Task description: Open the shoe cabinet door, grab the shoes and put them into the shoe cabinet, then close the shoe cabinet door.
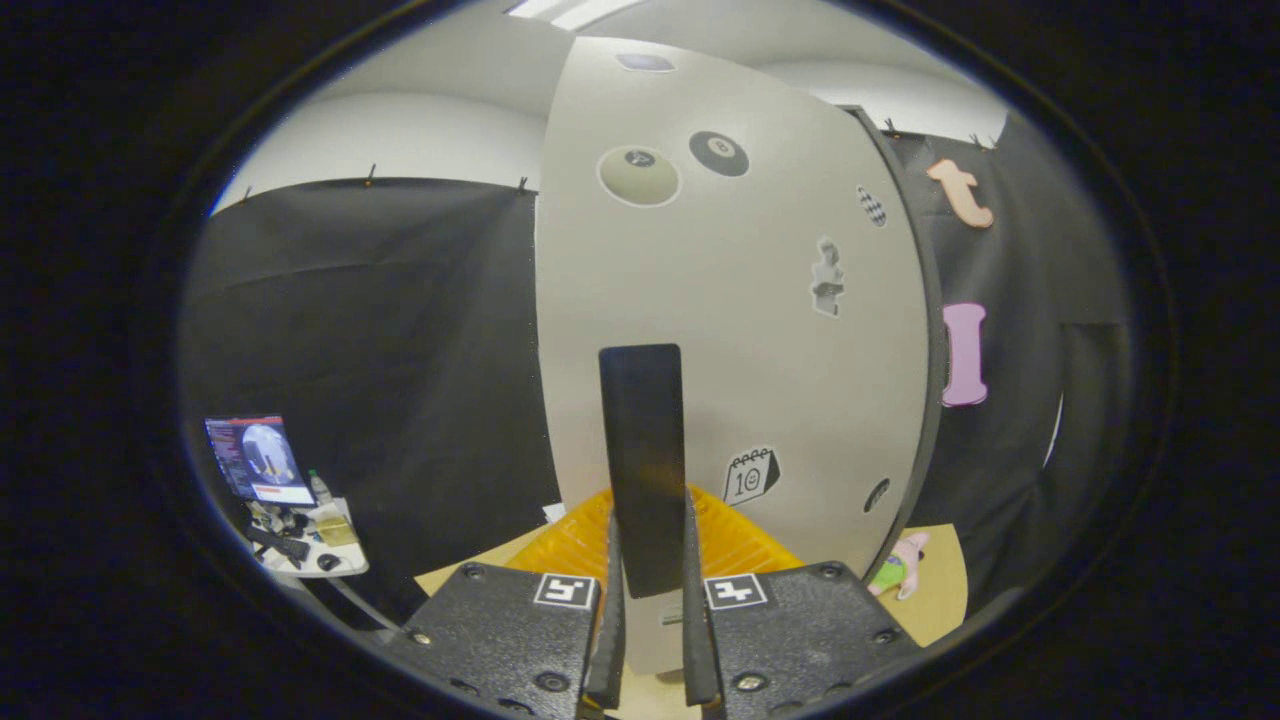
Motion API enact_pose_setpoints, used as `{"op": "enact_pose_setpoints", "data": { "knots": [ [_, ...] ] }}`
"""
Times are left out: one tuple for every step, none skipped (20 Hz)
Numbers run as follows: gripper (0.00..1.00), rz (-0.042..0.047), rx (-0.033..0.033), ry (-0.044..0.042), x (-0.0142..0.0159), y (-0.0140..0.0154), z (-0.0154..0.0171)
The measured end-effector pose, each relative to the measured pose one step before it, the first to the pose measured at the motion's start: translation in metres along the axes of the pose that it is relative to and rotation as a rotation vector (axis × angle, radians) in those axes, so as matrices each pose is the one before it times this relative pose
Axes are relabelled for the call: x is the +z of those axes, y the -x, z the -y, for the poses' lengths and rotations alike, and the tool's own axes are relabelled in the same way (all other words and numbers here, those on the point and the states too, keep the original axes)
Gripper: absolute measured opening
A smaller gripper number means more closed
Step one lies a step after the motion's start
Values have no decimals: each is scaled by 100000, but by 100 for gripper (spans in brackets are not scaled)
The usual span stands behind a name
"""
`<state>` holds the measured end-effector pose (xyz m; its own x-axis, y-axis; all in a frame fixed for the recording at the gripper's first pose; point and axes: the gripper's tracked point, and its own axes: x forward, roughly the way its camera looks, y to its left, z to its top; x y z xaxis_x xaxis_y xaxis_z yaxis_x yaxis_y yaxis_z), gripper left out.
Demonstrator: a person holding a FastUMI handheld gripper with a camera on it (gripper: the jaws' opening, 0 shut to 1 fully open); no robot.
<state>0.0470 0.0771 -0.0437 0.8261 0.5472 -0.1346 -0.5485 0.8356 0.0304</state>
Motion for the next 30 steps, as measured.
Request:
{"op": "enact_pose_setpoints", "data": {
  "knots": [
    [27, 281, -362, -242, 24, 191, 267],
    [26, 135, -55, -409, -16, 227, 144],
    [26, 150, 27, -207, -5, 171, 146],
    [26, 326, -139, -698, 26, 194, 145],
    [26, 331, -438, -128, 27, 123, 84],
    [26, 539, -673, 249, 10, 196, 148],
    [26, 497, -686, 721, 70, 109, 291],
    [26, 369, -670, 686, 20, 145, 286],
    [26, 608, -646, -112, 43, 107, 371],
    [26, 578, -604, -340, 26, 20, 87],
    [26, 730, -1058, -523, 121, 73, 298],
    [26, 705, -1726, -507, 54, 81, 316],
    [26, 789, -2266, -19, 156, 15, 494],
    [25, 299, -2369, 632, -29, -12, 596],
    [24, -7, -2323, 553, 33, 57, 673],
    [23, -26, -2636, 907, 20, 233, 852],
    [22, 449, -3055, -1044, 85, 117, 845],
    [21, 320, -3608, -990, 65, -28, 483],
    [21, 661, -4459, 155, 36, -33, 844],
    [21, 721, -5029, 499, -4, 168, 1049],
    [15, 661, -1088, -1228, 15, 195, 213],
    [15, -71, 4572, -1121, -228, -94, -1076],
    [21, 374, 2870, 318, 78, 361, -791],
    [21, 669, -276, -209, 119, 224, 397],
    [23, 1089, -2854, -84, 364, 231, 430],
    [27, 2745, -3600, 948, 279, -285, 517],
    [30, 3359, -3554, 848, 552, -121, 450],
    [33, 3427, -1755, 242, 393, -463, 54],
    [47, 2401, 1338, 1363, 174, -503, -572],
    [61, 1883, 1999, 1653, 300, -447, -512]
  ]
}}
